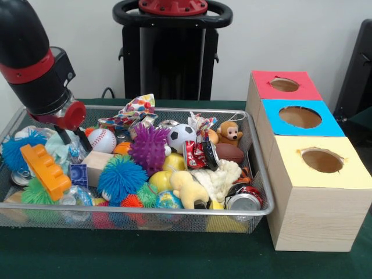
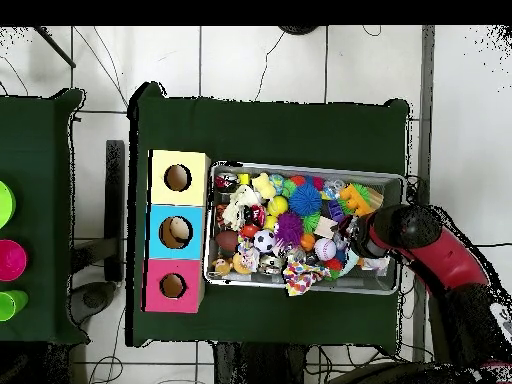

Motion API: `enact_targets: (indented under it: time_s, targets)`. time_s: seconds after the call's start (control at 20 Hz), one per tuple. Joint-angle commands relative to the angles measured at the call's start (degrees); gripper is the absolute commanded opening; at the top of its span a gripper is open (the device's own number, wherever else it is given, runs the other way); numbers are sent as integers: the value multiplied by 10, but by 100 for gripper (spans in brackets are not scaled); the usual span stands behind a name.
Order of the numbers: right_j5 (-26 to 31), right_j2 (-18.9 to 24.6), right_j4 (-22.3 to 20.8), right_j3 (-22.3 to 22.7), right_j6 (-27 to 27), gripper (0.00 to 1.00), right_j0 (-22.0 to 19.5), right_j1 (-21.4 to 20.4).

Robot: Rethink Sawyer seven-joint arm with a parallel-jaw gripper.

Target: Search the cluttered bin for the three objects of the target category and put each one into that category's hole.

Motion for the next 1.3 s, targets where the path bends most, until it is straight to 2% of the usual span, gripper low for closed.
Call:
enact_targets:
  time_s: [0.05, 0.5, 0.75, 0.9, 1.3]
  targets:
    - [-45, 61, -1, 32, 30, 0, 10, 15]
    - [-74, 71, -7, 46, 23, 0, 9, 11]
    - [-79, 66, -2, 48, 37, 0, 13, 9]
    - [-60, 52, 2, 41, 57, 0, 25, 5]
    - [40, 16, 2, 7, 79, 0, 68, -42]
